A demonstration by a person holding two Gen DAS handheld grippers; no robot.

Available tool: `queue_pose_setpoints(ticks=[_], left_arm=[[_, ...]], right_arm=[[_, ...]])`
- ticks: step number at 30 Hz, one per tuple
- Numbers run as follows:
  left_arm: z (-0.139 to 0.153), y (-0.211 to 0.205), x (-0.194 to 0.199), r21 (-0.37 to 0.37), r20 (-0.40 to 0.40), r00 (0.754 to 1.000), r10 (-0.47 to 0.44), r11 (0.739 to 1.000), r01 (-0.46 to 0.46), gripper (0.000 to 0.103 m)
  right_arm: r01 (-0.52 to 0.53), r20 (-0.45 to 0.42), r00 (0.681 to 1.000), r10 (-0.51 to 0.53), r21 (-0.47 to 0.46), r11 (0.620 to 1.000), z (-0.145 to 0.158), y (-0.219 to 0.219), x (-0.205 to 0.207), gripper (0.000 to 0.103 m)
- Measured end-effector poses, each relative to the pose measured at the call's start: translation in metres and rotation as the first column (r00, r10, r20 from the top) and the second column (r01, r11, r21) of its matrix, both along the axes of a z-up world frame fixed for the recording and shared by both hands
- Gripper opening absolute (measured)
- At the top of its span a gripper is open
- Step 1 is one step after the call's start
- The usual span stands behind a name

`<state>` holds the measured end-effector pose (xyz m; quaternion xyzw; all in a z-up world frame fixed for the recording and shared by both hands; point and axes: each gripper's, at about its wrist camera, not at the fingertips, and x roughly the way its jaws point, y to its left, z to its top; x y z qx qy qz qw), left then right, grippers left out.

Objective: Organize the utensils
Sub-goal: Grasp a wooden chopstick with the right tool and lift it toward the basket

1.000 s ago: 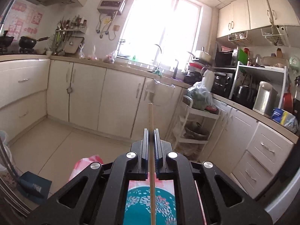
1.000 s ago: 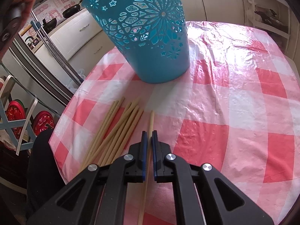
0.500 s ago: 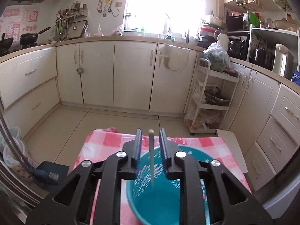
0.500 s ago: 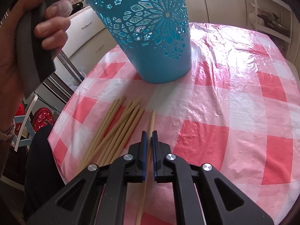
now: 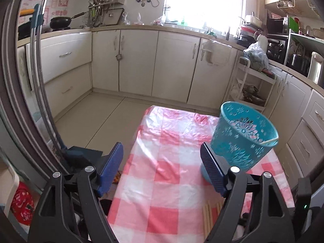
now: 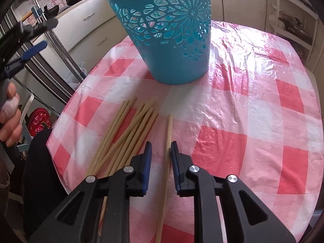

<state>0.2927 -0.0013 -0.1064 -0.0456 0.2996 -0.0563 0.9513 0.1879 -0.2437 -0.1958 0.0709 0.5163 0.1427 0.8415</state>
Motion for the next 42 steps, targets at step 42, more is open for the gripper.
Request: queue_pose_setpoints(ticks=[42], left_arm=[[-0.091, 0.069, -0.028, -0.097, -0.189, 0.982, 0.028, 0.994, -0.047, 0.078]], right_arm=[[-0.029, 0.354, 0.925, -0.138, 0.428, 0.903, 0.166, -0.028, -0.011, 0.005]])
